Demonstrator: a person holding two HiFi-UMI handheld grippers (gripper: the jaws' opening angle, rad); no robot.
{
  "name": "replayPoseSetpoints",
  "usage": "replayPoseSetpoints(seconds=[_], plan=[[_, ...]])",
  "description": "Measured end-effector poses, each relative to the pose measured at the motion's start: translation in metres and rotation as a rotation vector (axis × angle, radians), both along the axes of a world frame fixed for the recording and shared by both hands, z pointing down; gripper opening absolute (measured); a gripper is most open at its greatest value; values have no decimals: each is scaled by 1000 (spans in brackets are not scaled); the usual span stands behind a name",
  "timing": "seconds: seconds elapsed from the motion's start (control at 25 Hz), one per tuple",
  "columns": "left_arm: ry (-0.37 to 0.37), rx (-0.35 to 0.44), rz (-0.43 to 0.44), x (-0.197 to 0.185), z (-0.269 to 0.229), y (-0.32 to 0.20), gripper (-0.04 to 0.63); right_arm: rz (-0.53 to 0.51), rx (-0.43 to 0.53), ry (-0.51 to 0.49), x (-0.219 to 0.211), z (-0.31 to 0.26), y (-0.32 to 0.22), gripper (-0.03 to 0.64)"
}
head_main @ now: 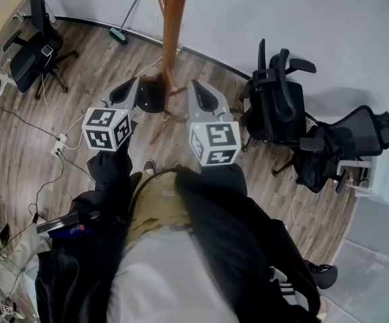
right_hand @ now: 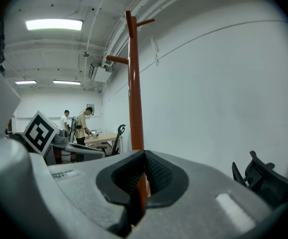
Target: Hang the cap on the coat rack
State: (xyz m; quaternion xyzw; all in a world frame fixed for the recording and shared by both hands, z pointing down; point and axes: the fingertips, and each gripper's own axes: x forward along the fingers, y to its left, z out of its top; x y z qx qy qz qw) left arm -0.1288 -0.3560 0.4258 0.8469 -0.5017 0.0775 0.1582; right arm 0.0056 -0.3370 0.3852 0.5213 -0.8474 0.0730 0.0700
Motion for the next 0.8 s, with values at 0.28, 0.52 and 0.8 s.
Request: replayPoseSetpoints(seconds=[0.28, 0.52, 0.8], plan=[[6, 82, -25, 11, -34, -12, 0, 26, 48, -20, 2, -14, -12, 0], [-56, 126, -36, 22, -47, -18, 0, 35, 71, -19, 3, -20, -16, -2], [-72, 149, -32, 26, -52, -19, 0, 49, 87, -16, 6, -24, -19, -5]])
